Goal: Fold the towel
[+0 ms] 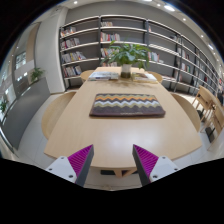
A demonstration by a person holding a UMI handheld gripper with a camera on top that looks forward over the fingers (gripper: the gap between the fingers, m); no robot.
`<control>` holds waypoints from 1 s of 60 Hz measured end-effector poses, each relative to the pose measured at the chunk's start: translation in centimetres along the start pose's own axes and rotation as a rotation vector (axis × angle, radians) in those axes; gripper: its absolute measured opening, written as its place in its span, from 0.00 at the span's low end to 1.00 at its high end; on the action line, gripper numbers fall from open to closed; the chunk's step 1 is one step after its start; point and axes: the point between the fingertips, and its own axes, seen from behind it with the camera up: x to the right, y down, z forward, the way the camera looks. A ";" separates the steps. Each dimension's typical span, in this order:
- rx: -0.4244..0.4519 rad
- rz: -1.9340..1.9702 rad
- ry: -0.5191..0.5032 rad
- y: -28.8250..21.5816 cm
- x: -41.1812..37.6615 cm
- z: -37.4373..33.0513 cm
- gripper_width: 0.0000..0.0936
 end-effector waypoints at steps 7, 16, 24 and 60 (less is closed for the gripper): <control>-0.021 -0.028 -0.036 -2.4 -4.8 5.8 0.84; -0.026 -0.036 -0.057 -7.6 -8.9 13.4 0.84; -0.005 -0.032 -0.033 -12.5 -10.0 19.4 0.83; -0.073 -0.086 0.104 -13.9 -5.5 26.0 0.06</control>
